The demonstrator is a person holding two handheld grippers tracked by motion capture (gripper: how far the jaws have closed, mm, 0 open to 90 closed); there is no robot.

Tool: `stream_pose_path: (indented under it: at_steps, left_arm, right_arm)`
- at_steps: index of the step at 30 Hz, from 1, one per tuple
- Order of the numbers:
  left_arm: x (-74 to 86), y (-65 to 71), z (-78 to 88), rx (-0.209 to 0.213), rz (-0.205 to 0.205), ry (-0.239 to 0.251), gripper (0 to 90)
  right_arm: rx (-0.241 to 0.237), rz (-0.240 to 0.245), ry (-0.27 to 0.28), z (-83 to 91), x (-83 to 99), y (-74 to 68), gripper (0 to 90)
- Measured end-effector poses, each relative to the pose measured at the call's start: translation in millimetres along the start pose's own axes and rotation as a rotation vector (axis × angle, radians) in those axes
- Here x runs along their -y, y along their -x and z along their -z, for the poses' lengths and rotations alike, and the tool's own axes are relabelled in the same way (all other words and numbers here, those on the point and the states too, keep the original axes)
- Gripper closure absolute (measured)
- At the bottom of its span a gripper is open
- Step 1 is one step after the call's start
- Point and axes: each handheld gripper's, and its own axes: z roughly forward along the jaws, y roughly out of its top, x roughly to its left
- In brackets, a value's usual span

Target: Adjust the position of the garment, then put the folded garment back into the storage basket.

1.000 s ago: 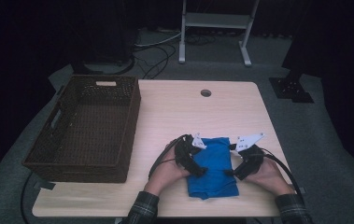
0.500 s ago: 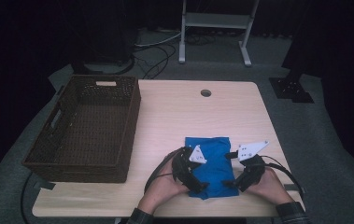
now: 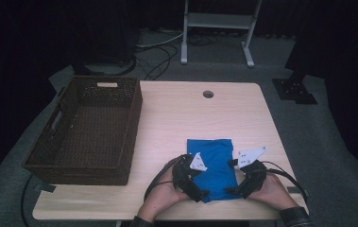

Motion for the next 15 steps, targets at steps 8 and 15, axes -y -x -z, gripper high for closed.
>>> stream_pose_path:
  at_steps: [8, 15]
  left_arm:
    - [2.4, 0.6, 3.3, 0.002, -0.002, -0.010, 0.0]
    - [15.0, -3.8, 14.0, -0.020, 0.027, 0.002, 0.0]
  right_arm:
    - [0.005, -0.007, 0.007, -1.8, -0.6, -5.7, 0.0]
    - [-0.006, 0.028, -0.021, -17.9, -19.1, -4.9, 0.0]
